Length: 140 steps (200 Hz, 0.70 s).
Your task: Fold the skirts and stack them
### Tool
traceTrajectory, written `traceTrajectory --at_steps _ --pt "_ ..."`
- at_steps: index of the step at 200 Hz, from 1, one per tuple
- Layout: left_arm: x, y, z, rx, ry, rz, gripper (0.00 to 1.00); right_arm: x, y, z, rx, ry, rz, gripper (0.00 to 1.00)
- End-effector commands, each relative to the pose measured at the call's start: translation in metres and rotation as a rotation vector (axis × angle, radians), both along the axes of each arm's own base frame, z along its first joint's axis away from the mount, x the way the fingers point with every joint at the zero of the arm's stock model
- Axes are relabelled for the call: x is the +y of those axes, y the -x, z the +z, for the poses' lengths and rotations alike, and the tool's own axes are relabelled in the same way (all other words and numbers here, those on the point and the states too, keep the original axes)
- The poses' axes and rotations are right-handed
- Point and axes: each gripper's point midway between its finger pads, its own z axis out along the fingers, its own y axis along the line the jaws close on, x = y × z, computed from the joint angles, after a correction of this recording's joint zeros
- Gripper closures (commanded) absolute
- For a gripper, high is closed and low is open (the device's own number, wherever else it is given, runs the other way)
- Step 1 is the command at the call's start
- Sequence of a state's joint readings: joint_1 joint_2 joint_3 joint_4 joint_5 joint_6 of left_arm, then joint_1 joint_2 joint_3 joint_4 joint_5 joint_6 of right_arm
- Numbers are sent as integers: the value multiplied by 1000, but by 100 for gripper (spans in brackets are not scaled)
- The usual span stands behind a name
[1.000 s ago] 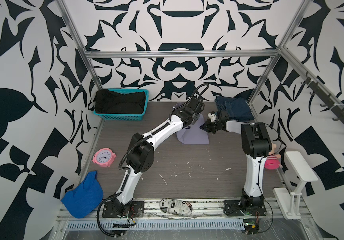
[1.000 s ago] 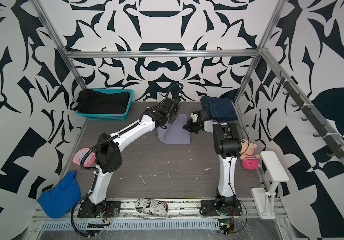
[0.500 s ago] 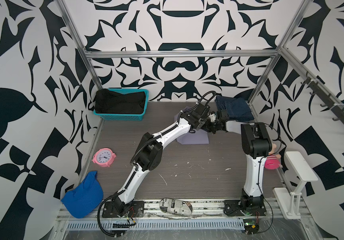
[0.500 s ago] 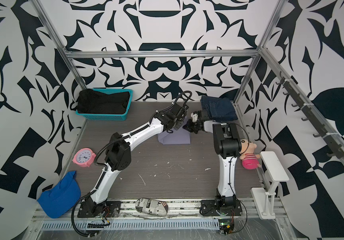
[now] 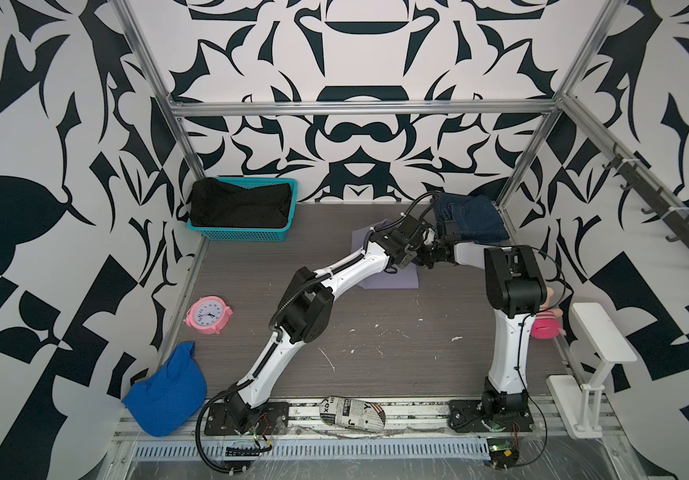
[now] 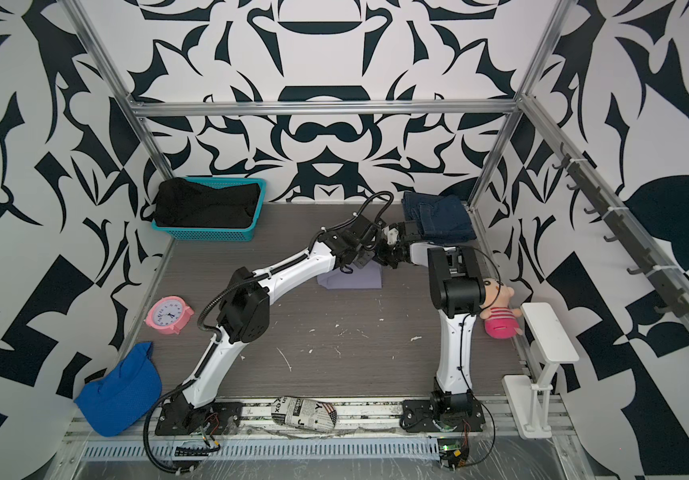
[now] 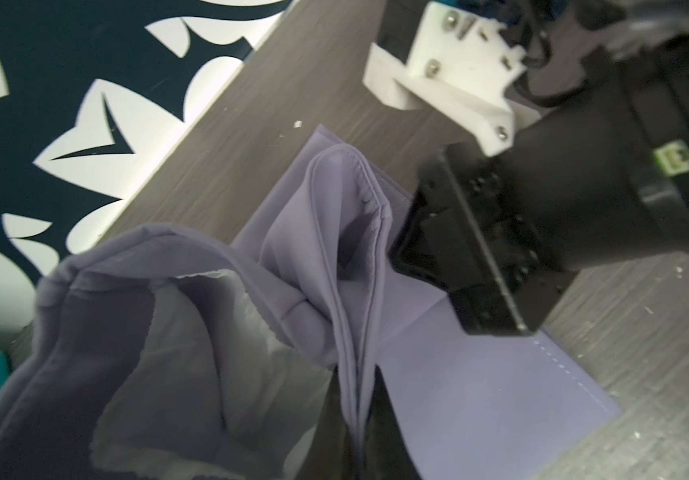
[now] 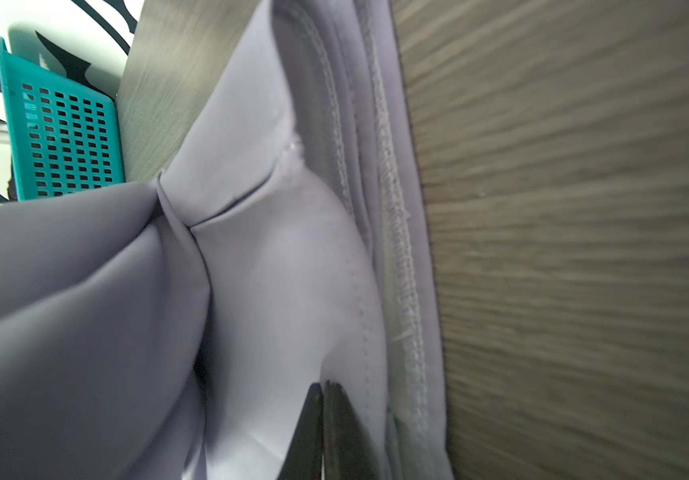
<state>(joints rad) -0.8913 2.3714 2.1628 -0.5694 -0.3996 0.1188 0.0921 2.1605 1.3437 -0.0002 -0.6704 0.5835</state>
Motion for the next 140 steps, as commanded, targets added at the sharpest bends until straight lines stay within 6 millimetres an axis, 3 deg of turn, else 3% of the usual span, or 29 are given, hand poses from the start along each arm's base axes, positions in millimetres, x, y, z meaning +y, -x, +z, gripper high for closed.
traceTrajectory --at_steps 1,26,34,50,69,99,129,140 --pt "-11 6 -13 31 4 -8 100 -5 -2 34 -44 -37 -17 91" --pt "-11 4 -29 42 -14 7 98 -12 1 55 -75 -46 -31 90" --pt "-10 3 -33 41 -19 11 93 -13 2 62 -87 -44 -28 89" --pt "-7 -1 -33 26 -33 36 64 -13 5 73 -90 -44 -19 88" --pt "-7 -2 -19 13 -6 51 32 -19 7 83 -93 -31 -22 85" --pt "-17 14 44 -4 103 12 25 -43 8 94 -90 16 -62 81" --pt "-38 61 125 0 276 -141 24 -76 9 102 -97 100 -123 81" --pt "-36 74 152 7 347 -174 27 -83 11 109 -106 119 -136 81"
